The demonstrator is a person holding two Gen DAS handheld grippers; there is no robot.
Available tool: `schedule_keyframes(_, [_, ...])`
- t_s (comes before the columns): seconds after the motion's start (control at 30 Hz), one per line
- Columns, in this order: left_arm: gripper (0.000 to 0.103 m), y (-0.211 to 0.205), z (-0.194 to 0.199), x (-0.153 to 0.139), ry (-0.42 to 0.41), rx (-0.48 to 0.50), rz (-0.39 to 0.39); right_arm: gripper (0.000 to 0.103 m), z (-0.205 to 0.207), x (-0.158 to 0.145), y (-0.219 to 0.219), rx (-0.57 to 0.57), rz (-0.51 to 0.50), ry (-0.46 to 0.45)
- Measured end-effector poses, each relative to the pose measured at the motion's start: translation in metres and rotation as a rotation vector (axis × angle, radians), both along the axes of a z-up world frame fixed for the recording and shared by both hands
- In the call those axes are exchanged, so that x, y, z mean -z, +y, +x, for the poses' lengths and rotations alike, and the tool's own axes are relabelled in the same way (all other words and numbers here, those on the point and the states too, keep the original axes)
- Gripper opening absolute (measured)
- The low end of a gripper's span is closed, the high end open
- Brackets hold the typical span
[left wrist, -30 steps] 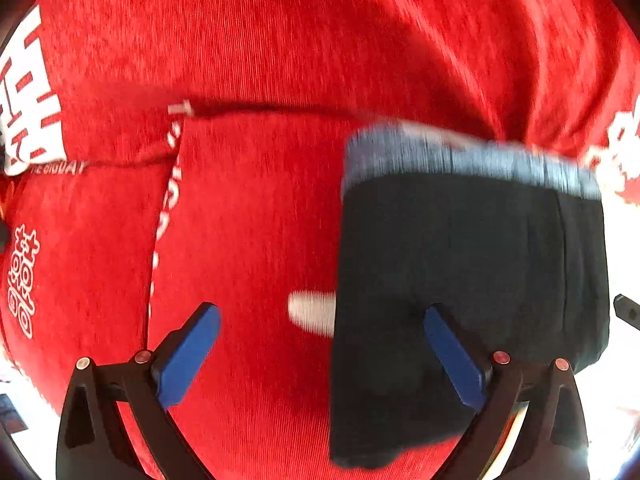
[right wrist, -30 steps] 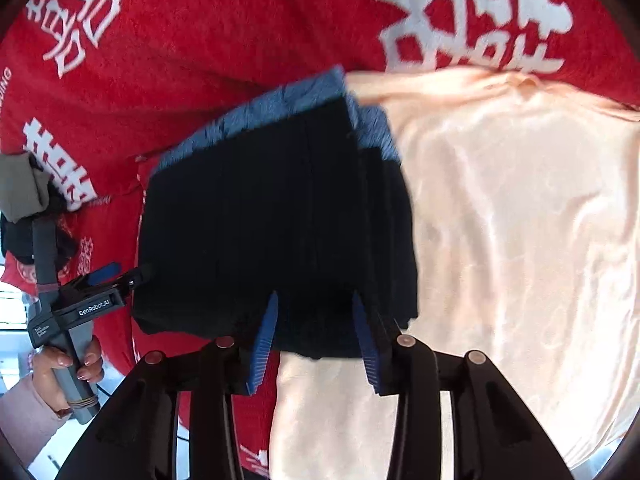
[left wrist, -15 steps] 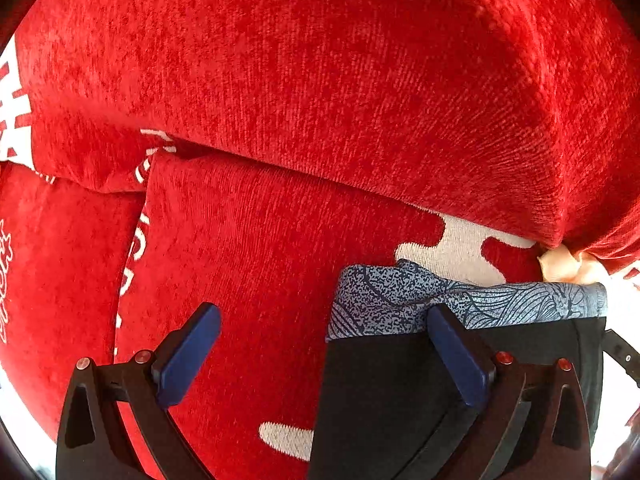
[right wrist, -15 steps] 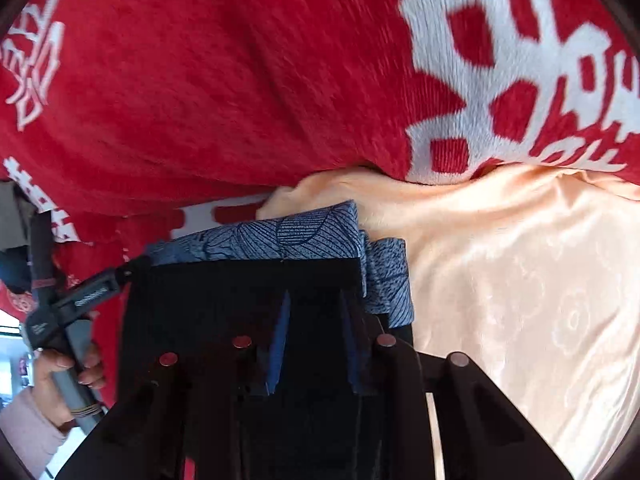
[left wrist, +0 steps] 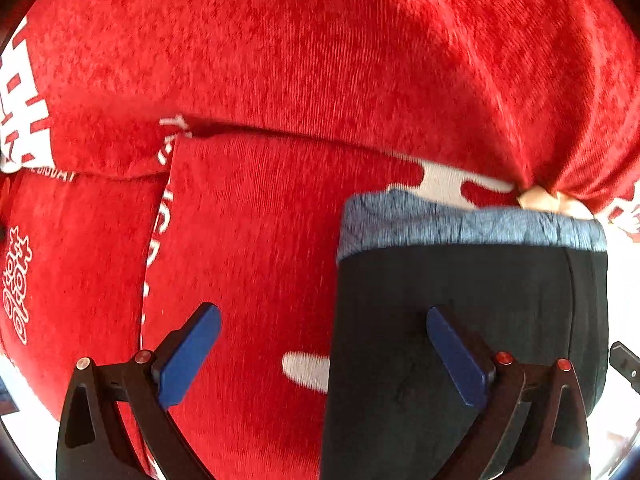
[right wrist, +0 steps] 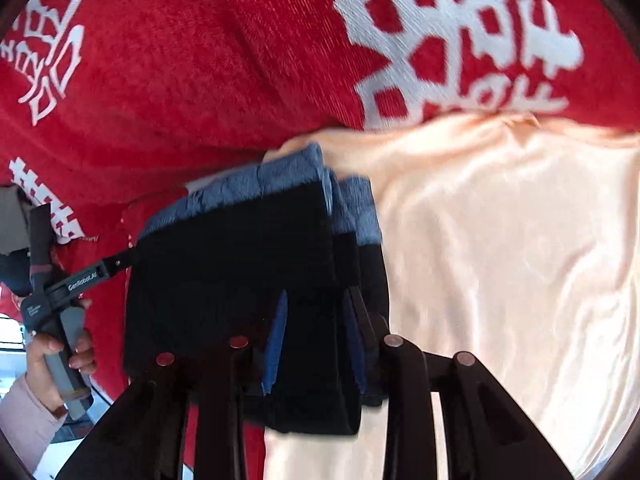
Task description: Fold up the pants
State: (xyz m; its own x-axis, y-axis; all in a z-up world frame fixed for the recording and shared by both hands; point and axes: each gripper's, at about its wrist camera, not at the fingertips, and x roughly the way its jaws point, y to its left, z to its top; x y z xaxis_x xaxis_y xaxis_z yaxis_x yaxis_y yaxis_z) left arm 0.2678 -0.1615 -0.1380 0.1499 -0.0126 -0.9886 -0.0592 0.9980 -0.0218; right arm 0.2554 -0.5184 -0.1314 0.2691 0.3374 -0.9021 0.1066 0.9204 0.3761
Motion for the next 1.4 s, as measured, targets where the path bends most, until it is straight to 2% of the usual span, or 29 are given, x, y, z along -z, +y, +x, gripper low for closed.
schedule_keyframes(0.2, [0.103, -0.003, -0.016, 0.0, 0.015, 0.003, -0.014, 0.039, -0.037, -0.006, -0.005, 0.005, -0.008, 0.003])
schedule_keyframes(0.37, [0.103, -0.01, -0.02, 0.003, 0.03, 0.01, -0.027, 0.039, -0.05, -0.009, -0.002, 0.007, 0.02, 0.005])
schedule_keyframes(0.57, [0.103, -0.016, -0.039, 0.011, 0.056, 0.034, -0.046, 0.049, -0.049, 0.01, 0.011, -0.021, -0.012, 0.023])
schedule_keyframes(0.73, [0.103, -0.013, -0.049, 0.02, 0.062, 0.016, -0.075, 0.055, -0.057, 0.017, 0.004, 0.01, 0.031, 0.029])
schedule_keyframes(0.8, [0.103, -0.008, -0.047, 0.022, 0.073, 0.003, -0.098, 0.066, -0.065, 0.022, 0.002, 0.021, 0.054, 0.045])
schedule_keyframes(0.9, [0.103, 0.0, -0.046, 0.03, 0.095, -0.016, -0.148, 0.067, -0.071, 0.027, -0.006, 0.033, 0.108, 0.061])
schedule_keyframes(1.0, [0.103, 0.011, -0.046, 0.038, 0.139, -0.049, -0.226, 0.067, -0.073, 0.029, -0.013, 0.021, 0.104, 0.05])
schedule_keyframes(1.1, [0.103, 0.018, -0.046, 0.041, 0.153, -0.072, -0.264, 0.067, -0.071, 0.027, -0.028, 0.026, 0.112, 0.049])
schedule_keyframes(1.3, [0.103, 0.019, -0.037, 0.025, 0.076, 0.054, -0.331, 0.067, -0.054, 0.036, -0.057, 0.05, 0.17, 0.085])
schedule_keyframes(1.4, [0.103, 0.017, -0.026, 0.028, 0.092, 0.116, -0.384, 0.067, -0.04, 0.044, -0.067, 0.029, 0.234, 0.087])
